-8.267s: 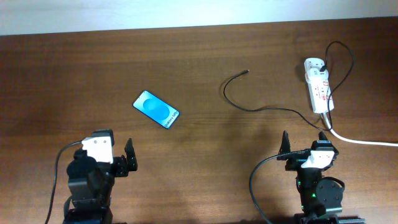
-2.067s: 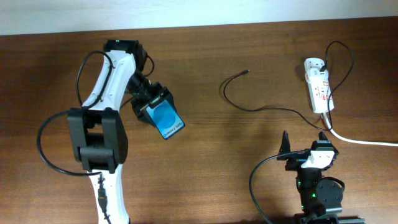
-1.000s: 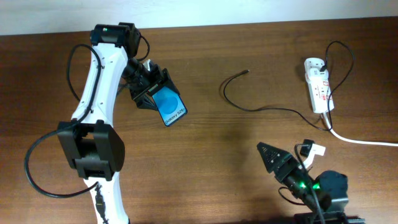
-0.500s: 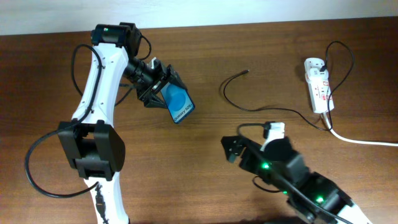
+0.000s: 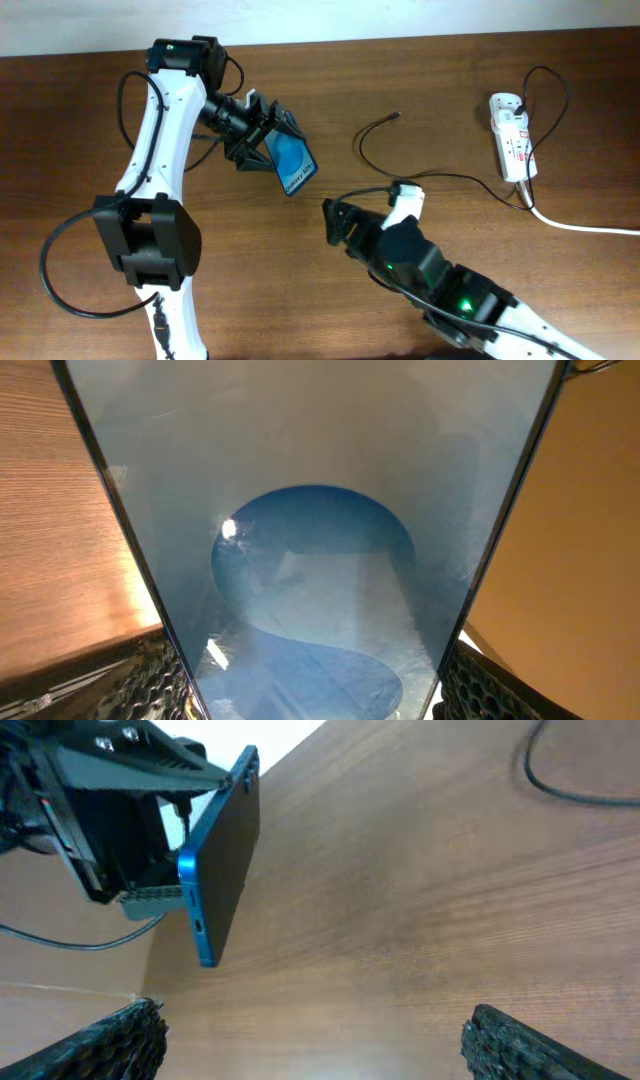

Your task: Plug charger to phone and switch on socket

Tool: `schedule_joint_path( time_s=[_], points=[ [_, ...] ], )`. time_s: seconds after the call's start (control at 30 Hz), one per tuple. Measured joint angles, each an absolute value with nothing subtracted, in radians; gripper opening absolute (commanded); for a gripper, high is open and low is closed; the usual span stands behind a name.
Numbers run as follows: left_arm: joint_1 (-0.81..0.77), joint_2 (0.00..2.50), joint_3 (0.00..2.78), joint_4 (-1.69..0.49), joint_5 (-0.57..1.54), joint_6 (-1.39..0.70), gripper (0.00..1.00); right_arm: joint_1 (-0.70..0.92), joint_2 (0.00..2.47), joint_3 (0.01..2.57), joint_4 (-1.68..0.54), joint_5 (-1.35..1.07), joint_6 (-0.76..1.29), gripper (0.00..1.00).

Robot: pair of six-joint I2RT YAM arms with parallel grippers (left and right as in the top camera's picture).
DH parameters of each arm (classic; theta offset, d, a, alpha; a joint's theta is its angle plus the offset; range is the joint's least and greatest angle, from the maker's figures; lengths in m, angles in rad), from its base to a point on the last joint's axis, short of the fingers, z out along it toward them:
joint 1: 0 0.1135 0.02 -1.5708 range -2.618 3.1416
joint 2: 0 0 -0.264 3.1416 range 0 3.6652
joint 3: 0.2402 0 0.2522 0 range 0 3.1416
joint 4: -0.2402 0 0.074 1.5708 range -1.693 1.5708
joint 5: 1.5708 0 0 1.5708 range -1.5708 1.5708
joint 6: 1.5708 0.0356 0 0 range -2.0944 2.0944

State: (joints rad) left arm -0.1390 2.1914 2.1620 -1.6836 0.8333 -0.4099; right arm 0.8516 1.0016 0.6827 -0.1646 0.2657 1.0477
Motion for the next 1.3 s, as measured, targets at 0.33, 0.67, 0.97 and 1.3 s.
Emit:
schedule_joint_path(
  time_s=[0.33, 0.67, 0.97, 1.3],
  points=[
    [-0.141, 2.191, 2.162, -1.684, 0.851, -0.407, 0.5, 0.852, 1.241, 0.685, 0.264, 0.245, 0.931, 1.0],
    [-0.152, 2.191, 2.162, -1.686, 0.825, -0.407, 0.51, 0.85, 1.543, 0.924, 0.316, 0.246, 0.846, 0.84],
    [-0.156, 2.191, 2.162, -1.686, 0.813, -0.407, 0.51, 0.826, 1.555, 0.931, 0.285, 0.25, 0.83, 0.42],
    [-0.147, 2.186, 2.166, -1.682, 0.825, -0.395, 0.56, 0.811, 1.559, 0.93, 0.262, 0.262, 0.868, 0.11]
  ],
)
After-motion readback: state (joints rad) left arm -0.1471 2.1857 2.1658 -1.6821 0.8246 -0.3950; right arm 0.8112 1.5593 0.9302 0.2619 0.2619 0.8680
